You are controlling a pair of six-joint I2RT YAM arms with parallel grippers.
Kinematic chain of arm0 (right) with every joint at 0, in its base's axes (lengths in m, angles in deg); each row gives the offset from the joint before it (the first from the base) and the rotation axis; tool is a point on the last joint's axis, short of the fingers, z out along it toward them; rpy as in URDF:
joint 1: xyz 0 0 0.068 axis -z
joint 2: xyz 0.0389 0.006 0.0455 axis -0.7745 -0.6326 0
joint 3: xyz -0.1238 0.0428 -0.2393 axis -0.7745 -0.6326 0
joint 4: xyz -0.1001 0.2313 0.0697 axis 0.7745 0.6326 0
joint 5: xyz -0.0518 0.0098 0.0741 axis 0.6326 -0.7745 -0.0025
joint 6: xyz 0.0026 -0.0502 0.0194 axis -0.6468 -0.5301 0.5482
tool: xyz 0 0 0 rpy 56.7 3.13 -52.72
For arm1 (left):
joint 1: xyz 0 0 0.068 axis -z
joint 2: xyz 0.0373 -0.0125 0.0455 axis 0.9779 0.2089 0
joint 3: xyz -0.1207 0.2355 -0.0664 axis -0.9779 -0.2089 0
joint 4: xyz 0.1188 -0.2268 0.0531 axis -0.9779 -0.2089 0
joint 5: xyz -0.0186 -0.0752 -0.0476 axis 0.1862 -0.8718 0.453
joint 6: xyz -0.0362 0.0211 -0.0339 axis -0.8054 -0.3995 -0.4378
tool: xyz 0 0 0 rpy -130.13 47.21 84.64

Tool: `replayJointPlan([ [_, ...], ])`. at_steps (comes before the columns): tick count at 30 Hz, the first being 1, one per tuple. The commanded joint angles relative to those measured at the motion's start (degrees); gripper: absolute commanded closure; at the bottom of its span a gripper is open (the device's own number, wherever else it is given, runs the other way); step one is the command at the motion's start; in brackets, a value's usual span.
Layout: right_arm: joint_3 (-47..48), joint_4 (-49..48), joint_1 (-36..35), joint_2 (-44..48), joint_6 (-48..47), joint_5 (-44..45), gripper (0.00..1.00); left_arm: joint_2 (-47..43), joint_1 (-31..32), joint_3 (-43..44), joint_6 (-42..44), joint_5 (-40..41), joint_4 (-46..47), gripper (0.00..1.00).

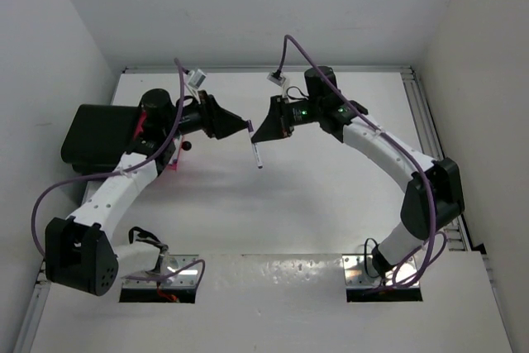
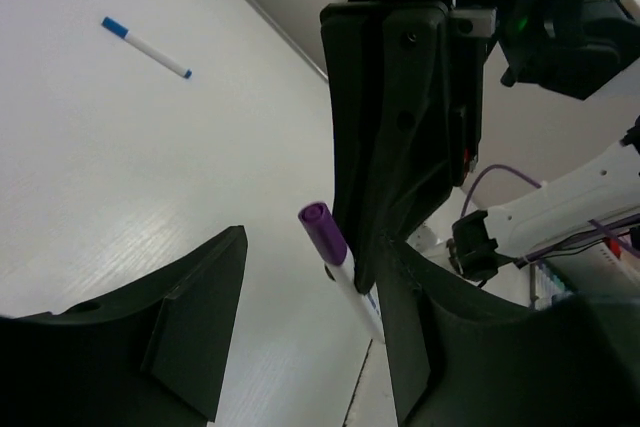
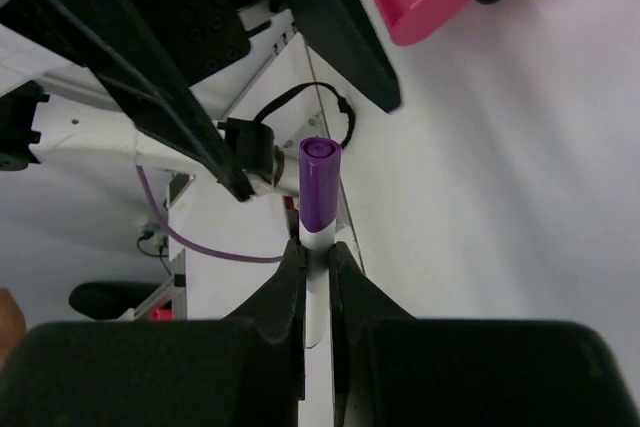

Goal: Sort the stationery into containers
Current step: Pick up the pen from the center of the board, then place the pen in the drawer.

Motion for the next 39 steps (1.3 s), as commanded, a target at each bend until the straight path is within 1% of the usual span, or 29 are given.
replayJointPlan([
  [1, 2.3, -5.4, -1.0, 1.6, 3.0, -2.3, 1.0, 1.2, 0.8, 2.1, -4.7, -1.4, 6.5, 0.41],
  [5, 3.0, -6.7, -1.3, 1.2, 4.6, -2.3, 1.0, 2.2, 1.3, 2.2, -5.5, -1.0, 6.7, 0.45],
  [7, 3.6, -7.5, -1.4, 0.9, 5.0, -2.5, 1.0, 2.7, 1.3, 2.3, -6.1, -1.2, 7.8, 0.53],
  [8, 3.8, -7.5, -1.7, 0.8, 5.0, -2.3, 1.0, 3.0, 1.2, 2.5, -6.8, -1.4, 8.0, 0.61],
  [10, 4.8, -7.8, -1.8, 0.2, 5.1, -2.3, 1.0, 3.1, 1.1, 2.5, -7.7, -2.6, 9.6, 0.73],
  [11, 5.0, -7.7, -1.8, -0.1, 5.1, -2.3, 1.0, 3.1, 0.9, 2.5, -8.4, -3.0, 9.7, 0.85],
  [12, 5.5, -7.5, -1.8, -0.5, 5.0, -2.1, 0.95, 3.1, 0.6, 2.6, -8.6, -3.5, 9.7, 0.91],
  [13, 5.8, -6.3, -1.7, -0.7, 4.6, -1.6, 0.86, 2.9, 0.2, 2.8, -8.6, -3.7, 8.8, 0.96],
  [14, 6.0, -5.8, -0.9, -0.9, 4.2, -1.2, 0.67, 2.7, -1.7, 3.7, -6.6, -3.1, 6.1, 1.0],
  [15, 5.9, -5.2, -0.3, -0.9, 4.3, -0.7, 0.58, 2.8, -3.0, 6.2, -4.8, -2.0, 2.5, 1.0],
  [16, 5.8, -4.2, 0.7, -1.0, 4.8, 0.0, 0.51, 3.0, -4.3, 8.2, -2.7, -2.3, -5.0, 1.0],
  [17, 5.5, -3.7, 3.3, -1.0, 4.9, 1.0, 0.44, 4.4, -7.4, 10.7, 4.5, -3.0, -10.2, 1.0],
  [18, 5.5, -1.9, 4.8, -1.2, 4.8, 1.9, 0.43, 5.9, -9.0, 17.9, 9.7, -2.3, -24.6, 1.0],
  [19, 5.4, -1.0, 8.0, -1.4, 3.4, 3.9, 0.43, 9.4, -11.3, 22.7, 21.9, -0.3, -32.9, 1.0],
  [20, 5.5, 0.4, 9.7, -1.5, 2.2, 5.3, 0.43, 11.2, -12.1, 27.6, 27.8, 3.0, -41.5, 1.0],
  [21, 6.2, 5.2, 11.1, -1.8, 0.1, 7.5, 0.43, 13.1, -12.9, 35.3, 32.4, 11.5, -53.5, 1.0],
  [22, 6.8, 7.8, 13.7, -2.4, -4.8, 10.7, 0.44, 14.3, -13.6, 37.5, 38.7, 16.2, -57.1, 1.0],
  [23, 7.7, 10.3, 14.8, -3.0, -7.3, 16.4, 0.45, 16.2, -13.5, 39.1, 41.1, 20.6, -59.7, 1.0],
  [24, 9.3, 14.5, 16.5, -4.3, -12.3, 19.1, 0.46, 16.9, -16.0, 41.1, 44.1, 29.3, -63.5, 1.0],
  [26, 11.2, 17.8, 18.1, -6.2, -15.7, 25.1, 0.47, 19.2, -16.4, 42.6, 46.9, 35.4, -65.9, 1.0],
  [27, 12.5, 19.5, 18.8, -7.1, -16.7, 29.3, 0.47, 20.2, -16.5, 43.3, 47.8, 40.3, -68.3, 1.0],
  [29, 14.4, 20.5, 21.0, -10.2, -17.8, 32.7, 0.47, 23.6, -16.9, 44.9, 50.1, 44.1, -71.4, 1.0],
  [32, 15.6, 20.9, 22.1, -13.6, -20.7, 38.7, 0.46, 27.1, -17.6, 45.6, 50.2, 44.8, -73.3, 1.0],
  [39, 16.1, 18.7, 24.2, -20.0, -25.3, 46.0, 0.44, 29.0, -17.6, 43.4, 50.0, 47.1, -69.7, 0.99],
])
